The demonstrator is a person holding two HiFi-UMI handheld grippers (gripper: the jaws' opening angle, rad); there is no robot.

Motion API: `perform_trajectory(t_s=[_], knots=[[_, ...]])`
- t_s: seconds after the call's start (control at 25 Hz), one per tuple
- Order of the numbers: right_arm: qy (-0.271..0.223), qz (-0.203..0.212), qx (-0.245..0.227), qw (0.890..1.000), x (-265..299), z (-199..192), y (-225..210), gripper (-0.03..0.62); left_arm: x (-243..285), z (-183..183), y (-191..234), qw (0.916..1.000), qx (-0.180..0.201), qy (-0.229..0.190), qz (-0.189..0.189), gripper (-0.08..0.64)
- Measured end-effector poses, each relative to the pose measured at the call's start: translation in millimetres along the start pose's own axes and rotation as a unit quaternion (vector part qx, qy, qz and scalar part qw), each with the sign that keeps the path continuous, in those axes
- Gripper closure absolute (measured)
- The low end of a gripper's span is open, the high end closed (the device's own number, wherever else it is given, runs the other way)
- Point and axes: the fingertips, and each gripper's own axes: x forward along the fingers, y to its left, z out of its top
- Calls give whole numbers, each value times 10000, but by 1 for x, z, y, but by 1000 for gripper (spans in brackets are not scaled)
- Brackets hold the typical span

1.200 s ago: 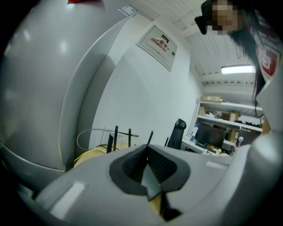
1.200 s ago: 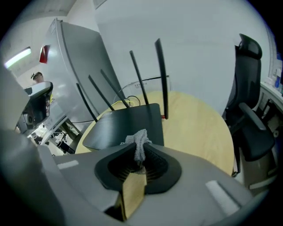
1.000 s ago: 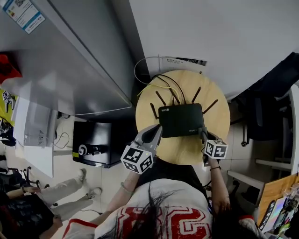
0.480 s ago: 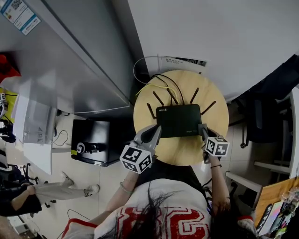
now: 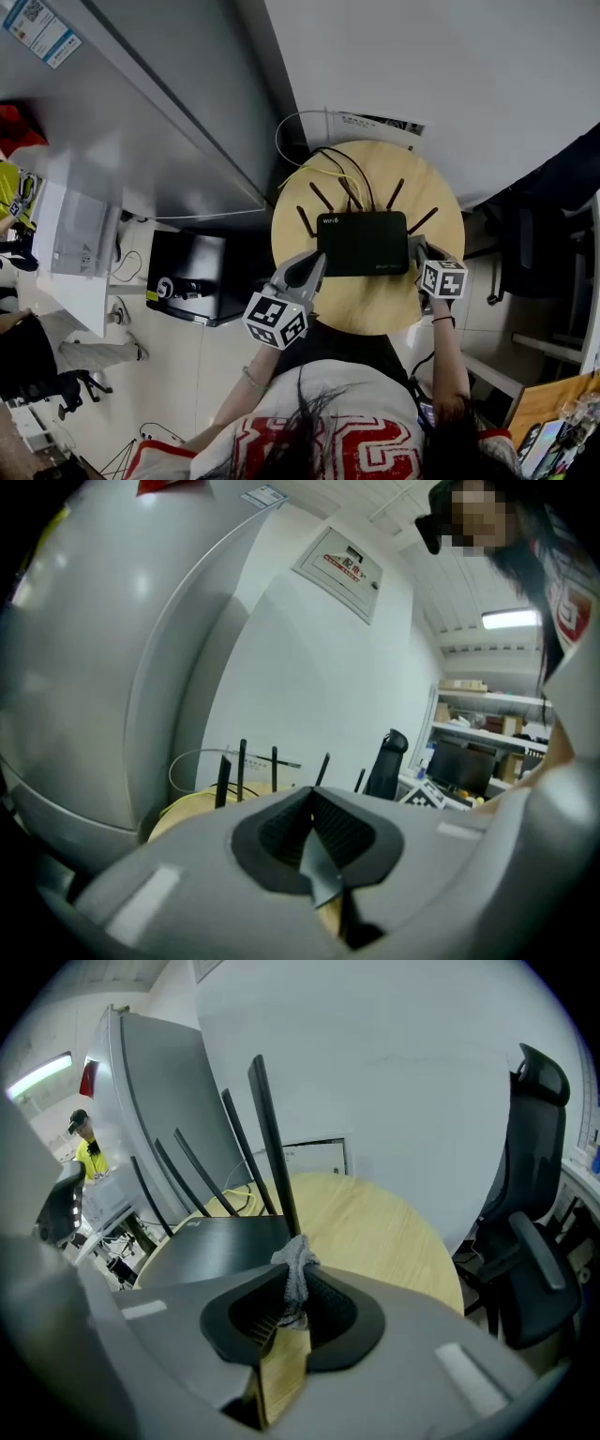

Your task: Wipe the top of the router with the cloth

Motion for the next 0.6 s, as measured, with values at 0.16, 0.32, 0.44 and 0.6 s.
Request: perform_trajectory(t_s=[0.16, 0.32, 0.44, 0.6], knots=[[129, 41, -99, 9999, 11, 0, -4, 555, -4, -4, 2, 9999, -32, 47, 145, 558], [230, 88, -174, 9995, 21, -3, -5, 555, -8, -8, 2, 9997, -59, 112, 220, 558], [313, 110, -175, 9993, 27, -9, -6, 555, -8, -11, 2, 9995, -62, 165, 266, 558], [366, 170, -167, 9990, 27, -16, -2, 555, -7, -12, 1, 9994, -73, 197, 261, 558]])
